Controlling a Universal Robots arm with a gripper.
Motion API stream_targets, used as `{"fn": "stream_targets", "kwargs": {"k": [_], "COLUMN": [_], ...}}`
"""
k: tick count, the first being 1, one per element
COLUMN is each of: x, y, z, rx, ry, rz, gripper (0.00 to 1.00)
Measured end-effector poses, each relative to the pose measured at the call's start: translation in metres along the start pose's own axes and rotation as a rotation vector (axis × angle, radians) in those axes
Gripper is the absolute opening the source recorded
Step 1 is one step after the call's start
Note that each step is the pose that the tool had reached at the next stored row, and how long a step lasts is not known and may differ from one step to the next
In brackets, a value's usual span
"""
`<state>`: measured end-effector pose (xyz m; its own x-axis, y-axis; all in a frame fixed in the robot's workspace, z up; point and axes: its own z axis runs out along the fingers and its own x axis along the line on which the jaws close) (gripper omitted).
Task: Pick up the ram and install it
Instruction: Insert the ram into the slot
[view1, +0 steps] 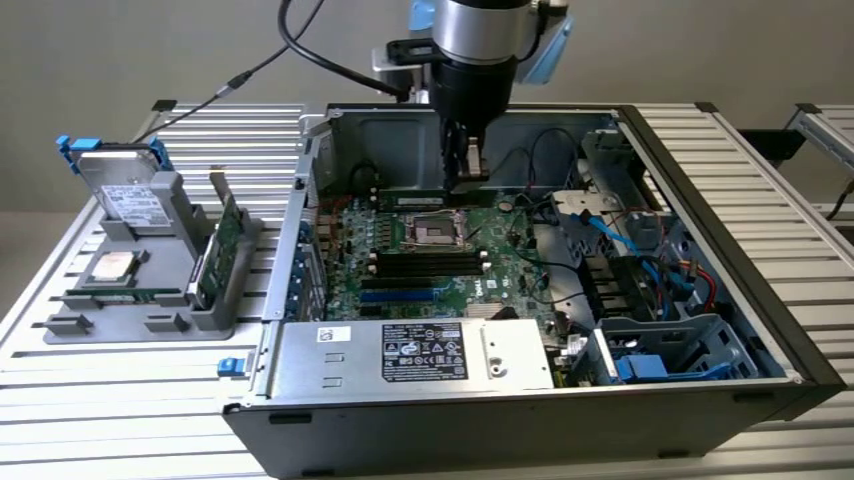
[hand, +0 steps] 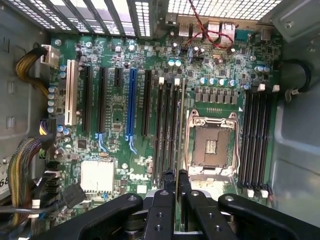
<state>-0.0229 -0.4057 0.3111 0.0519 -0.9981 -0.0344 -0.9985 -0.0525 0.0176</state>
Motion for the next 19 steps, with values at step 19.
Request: {"fn": "stream_targets", "kwargs": {"k": [19], "x": [0.011], "y": [0.0057], "z": [0.0343], "rx": [0.0000], "ry": [0.0000], "rz": [0.000], "gripper": [0.14]}}
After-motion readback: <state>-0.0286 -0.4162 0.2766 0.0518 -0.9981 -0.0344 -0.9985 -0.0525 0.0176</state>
